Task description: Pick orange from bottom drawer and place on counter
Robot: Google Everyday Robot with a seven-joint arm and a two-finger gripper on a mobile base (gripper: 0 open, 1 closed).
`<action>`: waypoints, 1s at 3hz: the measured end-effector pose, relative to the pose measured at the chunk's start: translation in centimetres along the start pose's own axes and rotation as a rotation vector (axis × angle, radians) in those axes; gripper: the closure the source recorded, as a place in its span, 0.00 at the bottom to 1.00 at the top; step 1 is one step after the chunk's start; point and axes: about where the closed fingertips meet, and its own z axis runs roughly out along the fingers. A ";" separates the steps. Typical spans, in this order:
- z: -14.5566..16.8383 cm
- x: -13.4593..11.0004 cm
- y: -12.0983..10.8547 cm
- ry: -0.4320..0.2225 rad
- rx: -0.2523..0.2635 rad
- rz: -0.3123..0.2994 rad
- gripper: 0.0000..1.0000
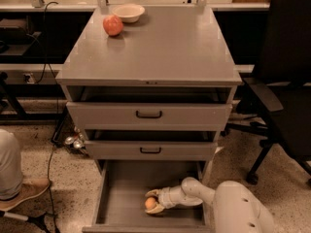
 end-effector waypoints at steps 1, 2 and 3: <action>-0.7 -0.5 -0.2 -0.003 0.013 -0.009 0.70; -2.6 -1.5 -0.7 -0.043 0.026 -0.019 0.93; -5.9 -3.4 -0.8 -0.128 0.013 -0.043 1.00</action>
Offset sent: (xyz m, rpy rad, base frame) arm 0.0104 -0.0346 0.0560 0.1044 -0.0514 -0.0125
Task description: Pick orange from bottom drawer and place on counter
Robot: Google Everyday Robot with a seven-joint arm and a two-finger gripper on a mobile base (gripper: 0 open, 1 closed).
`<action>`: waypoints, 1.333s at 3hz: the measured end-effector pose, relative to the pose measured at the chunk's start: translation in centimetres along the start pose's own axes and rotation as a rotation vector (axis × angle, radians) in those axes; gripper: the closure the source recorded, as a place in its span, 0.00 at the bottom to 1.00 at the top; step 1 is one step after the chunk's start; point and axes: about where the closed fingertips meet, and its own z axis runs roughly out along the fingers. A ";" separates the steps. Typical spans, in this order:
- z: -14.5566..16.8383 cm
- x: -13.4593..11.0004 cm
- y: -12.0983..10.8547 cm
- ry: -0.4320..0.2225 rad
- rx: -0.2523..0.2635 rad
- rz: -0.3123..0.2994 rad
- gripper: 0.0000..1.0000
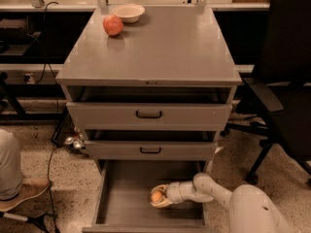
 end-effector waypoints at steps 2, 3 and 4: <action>-9.0 -6.6 0.3 -0.102 -0.014 -0.051 1.00; -14.1 -10.8 0.5 -0.112 0.025 -0.092 1.00; -14.1 -10.8 0.5 -0.112 0.025 -0.092 1.00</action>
Offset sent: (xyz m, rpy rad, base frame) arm -0.0097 -0.0902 0.1669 0.1351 -0.0793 0.0424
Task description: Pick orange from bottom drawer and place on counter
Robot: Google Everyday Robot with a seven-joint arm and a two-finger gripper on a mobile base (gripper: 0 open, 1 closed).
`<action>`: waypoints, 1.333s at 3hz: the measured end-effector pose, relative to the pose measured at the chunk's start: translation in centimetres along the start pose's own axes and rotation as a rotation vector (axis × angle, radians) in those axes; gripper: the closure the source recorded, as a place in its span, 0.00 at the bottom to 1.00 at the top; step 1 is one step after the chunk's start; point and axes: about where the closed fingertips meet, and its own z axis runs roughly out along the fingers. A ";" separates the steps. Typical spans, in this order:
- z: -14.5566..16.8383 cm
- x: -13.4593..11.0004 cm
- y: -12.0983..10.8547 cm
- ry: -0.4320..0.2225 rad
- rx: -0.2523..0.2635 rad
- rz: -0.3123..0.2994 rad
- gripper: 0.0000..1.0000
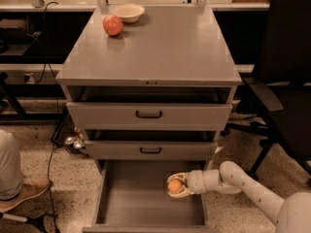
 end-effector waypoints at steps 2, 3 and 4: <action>-3.4 -7.0 -1.6 0.042 0.044 -0.102 1.00; -6.1 -12.2 -2.6 0.072 0.084 -0.168 1.00; -8.8 -17.2 -4.2 0.041 0.118 -0.231 1.00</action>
Offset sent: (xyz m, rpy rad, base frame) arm 0.0064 -0.0294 0.1644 -0.0737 -0.2453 -0.0476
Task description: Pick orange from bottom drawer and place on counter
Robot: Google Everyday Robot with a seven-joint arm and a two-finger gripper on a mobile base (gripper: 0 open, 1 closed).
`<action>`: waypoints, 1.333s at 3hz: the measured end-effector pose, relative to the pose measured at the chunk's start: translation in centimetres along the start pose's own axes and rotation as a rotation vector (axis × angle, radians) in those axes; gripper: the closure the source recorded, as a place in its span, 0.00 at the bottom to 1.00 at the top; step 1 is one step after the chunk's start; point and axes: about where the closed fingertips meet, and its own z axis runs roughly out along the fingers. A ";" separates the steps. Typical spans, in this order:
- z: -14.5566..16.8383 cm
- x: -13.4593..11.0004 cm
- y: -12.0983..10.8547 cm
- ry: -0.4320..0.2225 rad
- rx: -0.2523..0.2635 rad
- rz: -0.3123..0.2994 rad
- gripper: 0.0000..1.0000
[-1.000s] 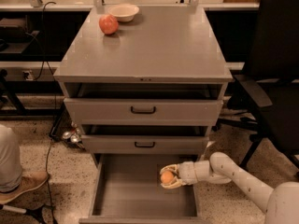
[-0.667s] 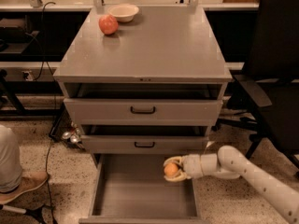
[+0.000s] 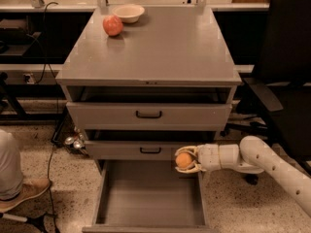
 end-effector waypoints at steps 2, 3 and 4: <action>-3.0 -2.1 -1.4 -0.033 0.061 -0.010 1.00; -7.2 -5.8 -3.9 -0.051 0.146 -0.054 1.00; -12.4 -9.6 -7.8 -0.080 0.266 -0.096 1.00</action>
Offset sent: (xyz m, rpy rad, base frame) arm 0.0012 -0.0605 0.0925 0.1294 -0.0937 -0.1078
